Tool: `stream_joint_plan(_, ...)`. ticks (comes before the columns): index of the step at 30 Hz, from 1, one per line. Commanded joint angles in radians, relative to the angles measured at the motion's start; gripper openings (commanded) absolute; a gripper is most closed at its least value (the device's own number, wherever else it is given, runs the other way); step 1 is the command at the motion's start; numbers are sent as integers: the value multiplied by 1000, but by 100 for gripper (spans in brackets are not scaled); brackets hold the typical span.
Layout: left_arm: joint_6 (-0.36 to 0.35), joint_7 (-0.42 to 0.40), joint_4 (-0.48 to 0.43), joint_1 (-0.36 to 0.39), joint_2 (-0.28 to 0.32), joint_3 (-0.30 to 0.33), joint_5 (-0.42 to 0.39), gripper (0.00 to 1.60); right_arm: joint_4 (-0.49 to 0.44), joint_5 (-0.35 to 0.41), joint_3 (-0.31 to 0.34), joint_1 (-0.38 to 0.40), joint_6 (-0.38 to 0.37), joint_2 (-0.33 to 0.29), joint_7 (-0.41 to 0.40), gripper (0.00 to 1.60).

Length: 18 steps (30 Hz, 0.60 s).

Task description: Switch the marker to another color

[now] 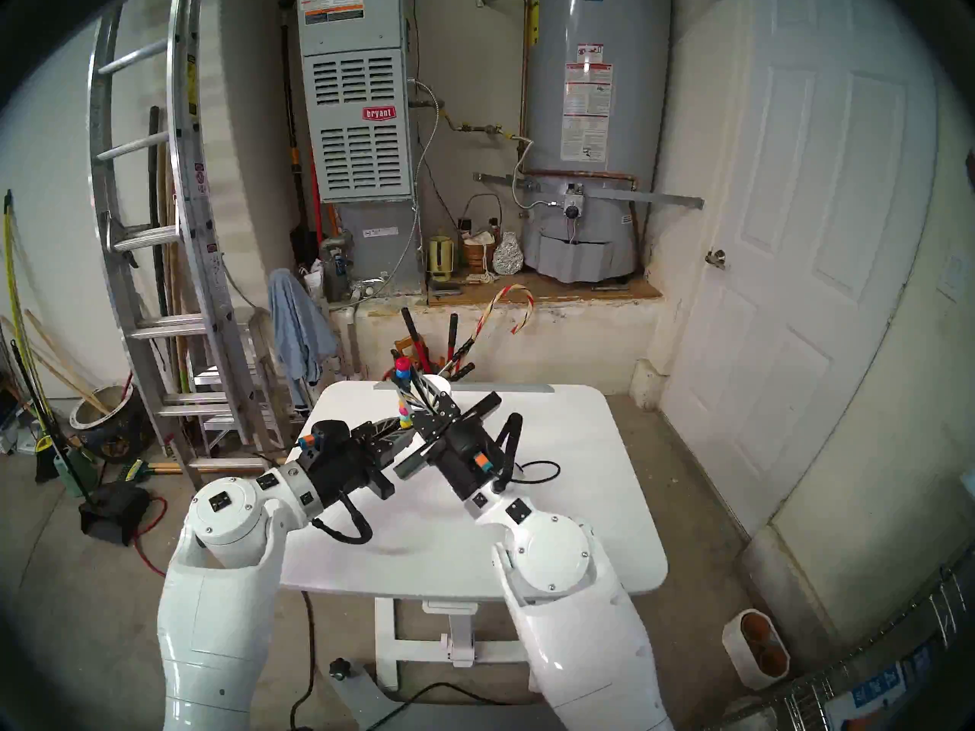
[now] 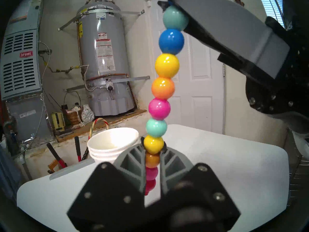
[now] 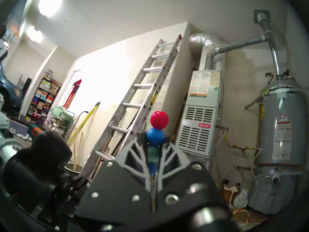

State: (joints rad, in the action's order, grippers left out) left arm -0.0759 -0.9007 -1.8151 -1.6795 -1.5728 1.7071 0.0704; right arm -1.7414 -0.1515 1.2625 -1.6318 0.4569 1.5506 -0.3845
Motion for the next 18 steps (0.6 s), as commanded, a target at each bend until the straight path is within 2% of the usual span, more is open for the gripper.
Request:
stream_joint_plan(1, 45, -5, -59, 23, -9, -21, -4, 0, 11, 3, -2, -2, -26, 1, -4, 0)
stream_joint_plan(5, 55, 3, -39, 20, -11, -30, 14, 0, -9, 24, 2, -3, -37, -4, -14, 0)
stream_joint_plan(6, 58, 6, -35, 20, -12, -30, 18, 0, -14, 24, 3, -5, -41, -4, -13, 14)
stream_joint_plan(7, 61, 10, -29, 22, -12, -31, 23, 0, -20, 30, 5, -6, -47, -5, -16, 14)
stream_joint_plan(9, 63, 13, -20, 26, -15, -28, 26, 0, -29, 44, 8, -9, -57, -2, -18, 60)
stream_joint_plan(10, 65, 15, -17, 28, -15, -27, 27, 0, -33, 45, 10, -9, -60, -3, -20, 131)
stream_joint_plan(11, 67, 17, -15, 29, -15, -26, 27, 0, -35, 42, 10, -7, -61, -6, -24, 80)
stream_joint_plan(13, 70, 19, -13, 29, -14, -26, 27, 0, -40, 48, 13, -10, -67, -4, -28, 160)
stream_joint_plan(18, 69, 22, -12, 27, -12, -23, 23, 0, -56, 73, 24, -17, -66, 3, -24, 160)
